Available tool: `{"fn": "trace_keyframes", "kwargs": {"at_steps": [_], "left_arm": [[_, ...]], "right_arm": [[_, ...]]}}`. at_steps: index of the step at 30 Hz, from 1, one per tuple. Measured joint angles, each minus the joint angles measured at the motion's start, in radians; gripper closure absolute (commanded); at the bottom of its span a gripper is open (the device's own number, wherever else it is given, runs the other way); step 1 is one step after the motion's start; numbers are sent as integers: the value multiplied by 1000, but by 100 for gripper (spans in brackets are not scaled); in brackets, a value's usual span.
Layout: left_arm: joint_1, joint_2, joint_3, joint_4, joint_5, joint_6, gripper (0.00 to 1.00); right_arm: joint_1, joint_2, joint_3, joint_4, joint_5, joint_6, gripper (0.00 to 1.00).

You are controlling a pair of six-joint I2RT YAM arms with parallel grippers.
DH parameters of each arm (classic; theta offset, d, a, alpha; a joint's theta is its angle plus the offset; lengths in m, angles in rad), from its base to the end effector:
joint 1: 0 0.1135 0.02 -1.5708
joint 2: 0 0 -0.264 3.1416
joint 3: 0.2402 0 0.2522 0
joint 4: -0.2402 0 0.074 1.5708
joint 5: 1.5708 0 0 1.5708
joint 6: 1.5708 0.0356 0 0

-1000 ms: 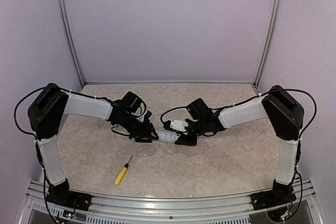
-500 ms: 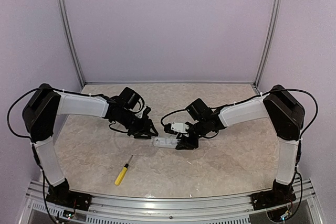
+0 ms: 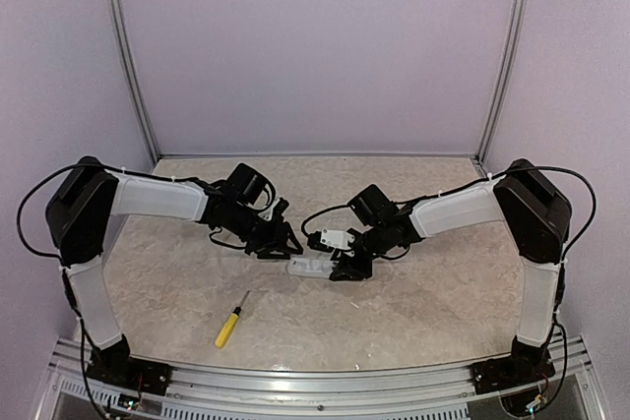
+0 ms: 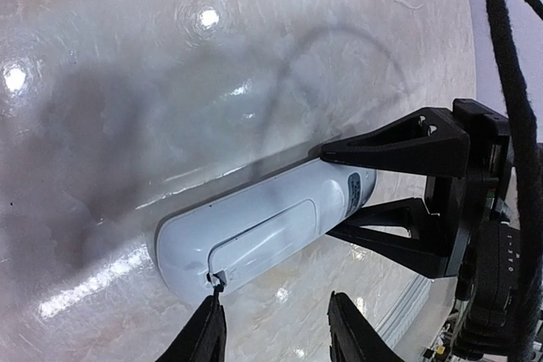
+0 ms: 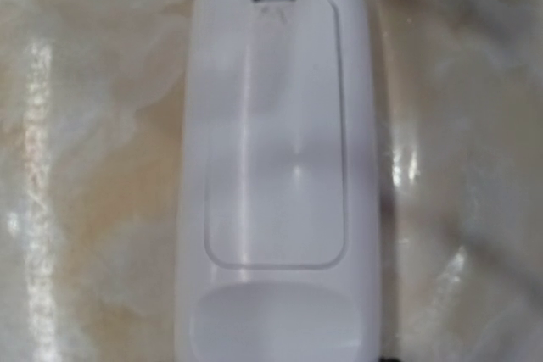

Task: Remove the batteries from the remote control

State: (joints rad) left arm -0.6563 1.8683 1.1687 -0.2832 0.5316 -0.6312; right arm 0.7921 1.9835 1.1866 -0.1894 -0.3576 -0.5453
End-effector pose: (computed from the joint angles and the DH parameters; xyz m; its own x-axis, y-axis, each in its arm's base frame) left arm 0.2912 -0.2471 0.1670 -0.9740 0.1081 -0.1989 0.2155 0.7124 -0.6678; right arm 0.2715 0.2929 0.1325 -0.0846 -0.7775 -0.6232 -0.9899 0.1371 -0.0366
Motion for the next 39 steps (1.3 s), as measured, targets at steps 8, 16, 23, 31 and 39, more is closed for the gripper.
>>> {"fn": "trace_keyframes", "kwargs": {"at_steps": [8,16,23,31,39], "left_arm": [[-2,25,2,6,0,0,60],[-2,37,2,6,-1,0,60],[-3,56,2,6,-1,0,60],[-14,69,32,14,-3,0,60],[-18,69,33,14,-10,-3,60]], "right_arm": [[0,5,11,-10,4,-8,87],[0,9,14,-12,8,-11,89],[2,10,16,-15,14,-12,90],[4,10,23,-25,22,-12,91],[4,10,24,-27,24,-12,91]]}}
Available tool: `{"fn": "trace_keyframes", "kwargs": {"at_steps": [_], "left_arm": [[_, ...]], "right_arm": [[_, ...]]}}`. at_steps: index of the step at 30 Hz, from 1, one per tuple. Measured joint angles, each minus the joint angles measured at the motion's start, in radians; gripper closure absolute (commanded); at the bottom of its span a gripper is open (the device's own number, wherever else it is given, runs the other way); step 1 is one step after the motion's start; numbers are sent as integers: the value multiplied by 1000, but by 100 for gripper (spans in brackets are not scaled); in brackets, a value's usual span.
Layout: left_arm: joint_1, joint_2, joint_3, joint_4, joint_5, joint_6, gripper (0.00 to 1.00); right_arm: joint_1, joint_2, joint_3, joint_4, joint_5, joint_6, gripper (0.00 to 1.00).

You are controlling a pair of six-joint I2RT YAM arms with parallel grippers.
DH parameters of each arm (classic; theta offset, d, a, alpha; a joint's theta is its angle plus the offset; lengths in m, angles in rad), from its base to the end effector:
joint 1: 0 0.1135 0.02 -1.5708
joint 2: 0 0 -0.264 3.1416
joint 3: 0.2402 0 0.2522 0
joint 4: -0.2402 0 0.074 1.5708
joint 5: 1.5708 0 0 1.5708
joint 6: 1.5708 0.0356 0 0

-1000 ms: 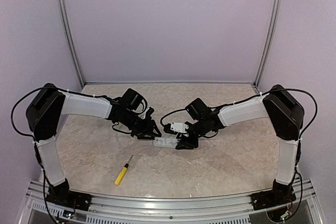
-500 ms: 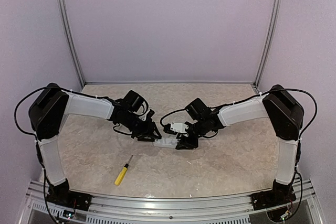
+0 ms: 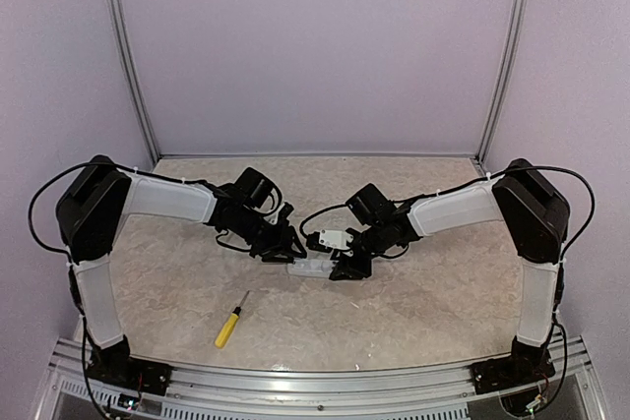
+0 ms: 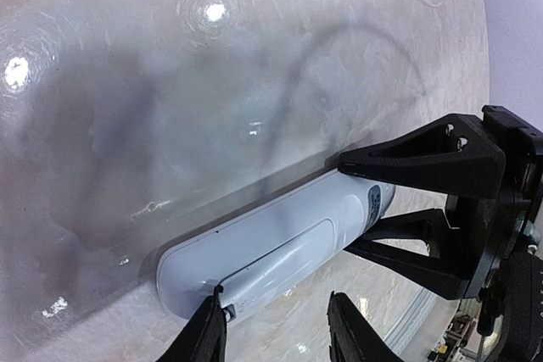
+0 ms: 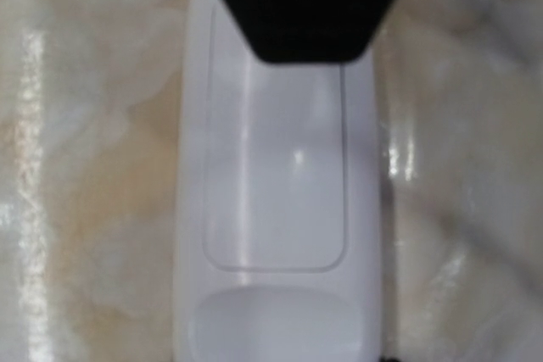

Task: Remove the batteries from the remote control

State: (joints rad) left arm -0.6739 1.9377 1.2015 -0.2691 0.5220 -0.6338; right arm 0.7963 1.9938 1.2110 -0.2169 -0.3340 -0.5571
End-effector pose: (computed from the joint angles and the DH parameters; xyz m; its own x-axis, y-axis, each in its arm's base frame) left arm 0.2958 -0.2589 0.1514 -0.9756 0.1222 -0.1825 0.2134 0.7235 -0.6566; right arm 0.2732 0.2959 0.1335 -0.0769 -0.7928 -0.6046 -0.9894 0.1354 -0.0517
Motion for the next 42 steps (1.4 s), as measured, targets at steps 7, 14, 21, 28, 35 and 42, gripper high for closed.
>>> {"fn": "trace_keyframes", "kwargs": {"at_steps": [7,14,21,28,35,42], "left_arm": [[-1,0,-3,28,11,-44,60],[-27,-6,-5,94,49,-116,60],[-32,-37,-9,86,36,-133,60],[-16,-81,-9,23,-37,-98,59],[-8,-75,-9,-41,-97,-70,59],[-18,-39,-3,-54,-120,-60,59]], "right_arm": [[0,1,0,-1,2,1,92],[0,2,0,2,3,1,92],[0,2,0,16,8,1,92],[0,4,0,23,14,6,94],[0,4,-3,43,35,13,94],[0,4,-4,51,44,18,94]]}}
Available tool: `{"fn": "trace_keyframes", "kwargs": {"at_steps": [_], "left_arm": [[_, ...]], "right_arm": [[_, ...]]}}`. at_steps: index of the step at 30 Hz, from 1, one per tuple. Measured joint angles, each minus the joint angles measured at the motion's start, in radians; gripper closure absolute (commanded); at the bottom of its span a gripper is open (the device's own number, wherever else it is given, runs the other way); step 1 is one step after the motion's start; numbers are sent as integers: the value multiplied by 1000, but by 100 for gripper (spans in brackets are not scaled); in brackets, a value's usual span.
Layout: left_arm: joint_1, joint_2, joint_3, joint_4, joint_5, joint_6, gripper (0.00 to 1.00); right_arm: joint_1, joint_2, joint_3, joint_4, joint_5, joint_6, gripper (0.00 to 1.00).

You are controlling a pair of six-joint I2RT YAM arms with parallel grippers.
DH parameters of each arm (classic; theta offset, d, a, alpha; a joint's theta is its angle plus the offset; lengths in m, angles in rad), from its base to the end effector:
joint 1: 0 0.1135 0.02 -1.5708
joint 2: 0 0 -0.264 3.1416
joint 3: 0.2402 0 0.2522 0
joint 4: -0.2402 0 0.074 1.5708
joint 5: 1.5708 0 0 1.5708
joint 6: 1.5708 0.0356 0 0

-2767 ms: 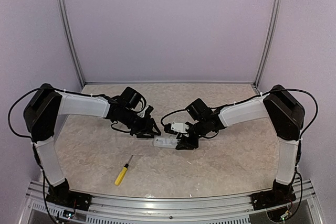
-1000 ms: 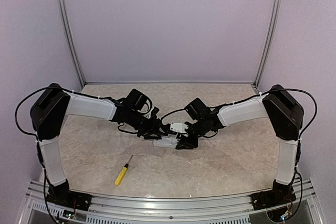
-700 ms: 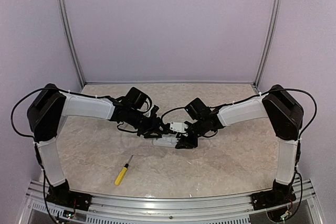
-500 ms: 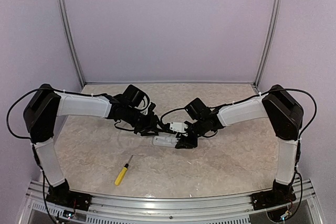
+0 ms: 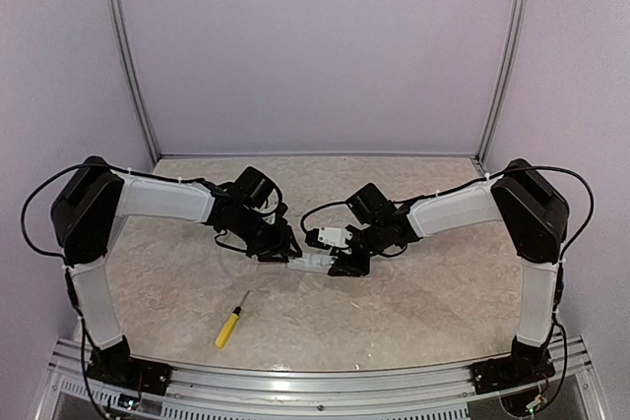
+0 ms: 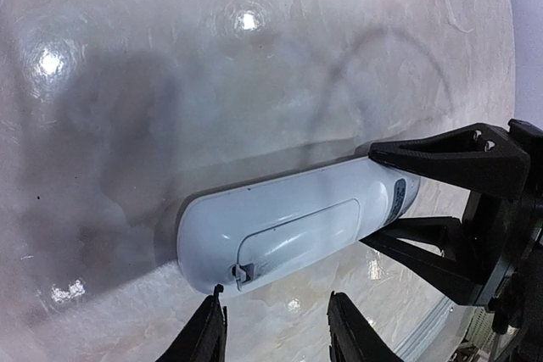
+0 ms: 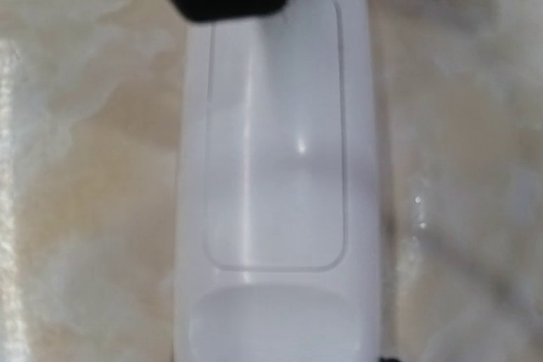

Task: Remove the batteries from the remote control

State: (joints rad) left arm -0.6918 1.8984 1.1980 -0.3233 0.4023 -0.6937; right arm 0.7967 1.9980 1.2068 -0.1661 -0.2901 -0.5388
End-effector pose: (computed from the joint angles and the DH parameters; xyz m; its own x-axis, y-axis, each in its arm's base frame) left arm 0.2887 -0.2573 0.1603 -0.9813 0.0489 -0.1862 0.1514 0.7933 -0.5897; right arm 0.2769 0.2978 0.1333 -0.0800 -0.7851 -0.6142 -0.9802 0.1739 -0.0947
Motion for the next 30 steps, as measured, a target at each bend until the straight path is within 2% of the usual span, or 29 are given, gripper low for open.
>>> {"fn": "trace_keyframes", "kwargs": {"at_steps": [30], "left_arm": [[-2,69,82,8,-18,22,60]], "right_arm": [[0,0,-2,2,0,3,94]]}}
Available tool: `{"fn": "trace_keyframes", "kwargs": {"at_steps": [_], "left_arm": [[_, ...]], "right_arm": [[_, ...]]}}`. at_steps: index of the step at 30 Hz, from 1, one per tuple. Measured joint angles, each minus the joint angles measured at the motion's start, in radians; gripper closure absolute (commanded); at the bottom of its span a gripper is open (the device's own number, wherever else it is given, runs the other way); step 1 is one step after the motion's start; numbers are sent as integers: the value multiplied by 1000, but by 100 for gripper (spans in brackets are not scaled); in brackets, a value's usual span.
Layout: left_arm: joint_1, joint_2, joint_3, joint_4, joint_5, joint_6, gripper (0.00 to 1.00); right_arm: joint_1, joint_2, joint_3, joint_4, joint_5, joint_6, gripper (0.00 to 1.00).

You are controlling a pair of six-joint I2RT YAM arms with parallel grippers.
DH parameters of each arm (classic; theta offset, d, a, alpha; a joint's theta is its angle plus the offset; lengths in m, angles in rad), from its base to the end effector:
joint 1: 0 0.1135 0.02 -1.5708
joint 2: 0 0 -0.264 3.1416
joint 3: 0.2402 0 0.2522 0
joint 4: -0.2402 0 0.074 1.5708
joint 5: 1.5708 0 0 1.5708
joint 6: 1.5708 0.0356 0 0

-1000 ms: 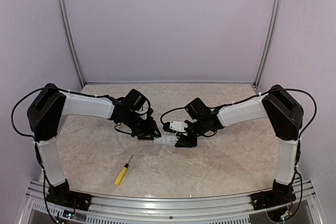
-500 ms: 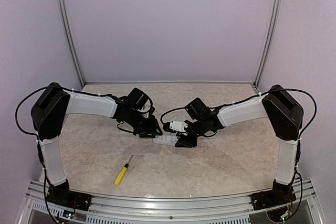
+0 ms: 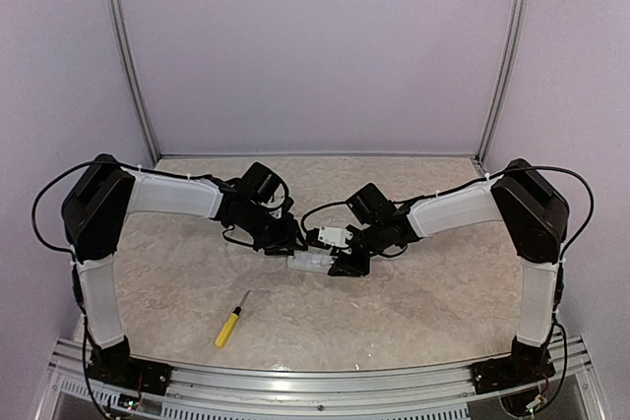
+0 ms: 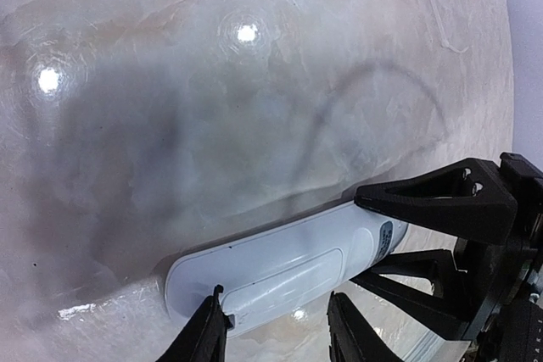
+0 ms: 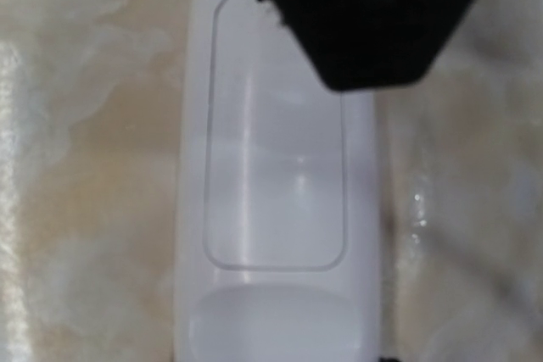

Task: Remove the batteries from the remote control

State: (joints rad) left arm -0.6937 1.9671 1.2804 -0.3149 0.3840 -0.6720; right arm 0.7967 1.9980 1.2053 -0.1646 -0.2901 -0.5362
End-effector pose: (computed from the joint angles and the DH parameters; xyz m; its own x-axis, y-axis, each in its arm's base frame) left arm 0.3044 -0.2705 0.1580 -0.9726 0.0580 -0.2253 0.1822 0.7921 -0.5825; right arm 0.2768 0.2976 0.1330 -0.0825 -0.7847 -0.6144 -0.9800 0.1759 -0.0931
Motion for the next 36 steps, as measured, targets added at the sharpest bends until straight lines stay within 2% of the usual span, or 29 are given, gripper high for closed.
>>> {"fn": "trace_keyframes", "kwargs": {"at_steps": [36], "left_arm": [[-15,-12,-18,10,-8,-14,59]], "right_arm": [[0,0,0,-2,4,3,94]]}}
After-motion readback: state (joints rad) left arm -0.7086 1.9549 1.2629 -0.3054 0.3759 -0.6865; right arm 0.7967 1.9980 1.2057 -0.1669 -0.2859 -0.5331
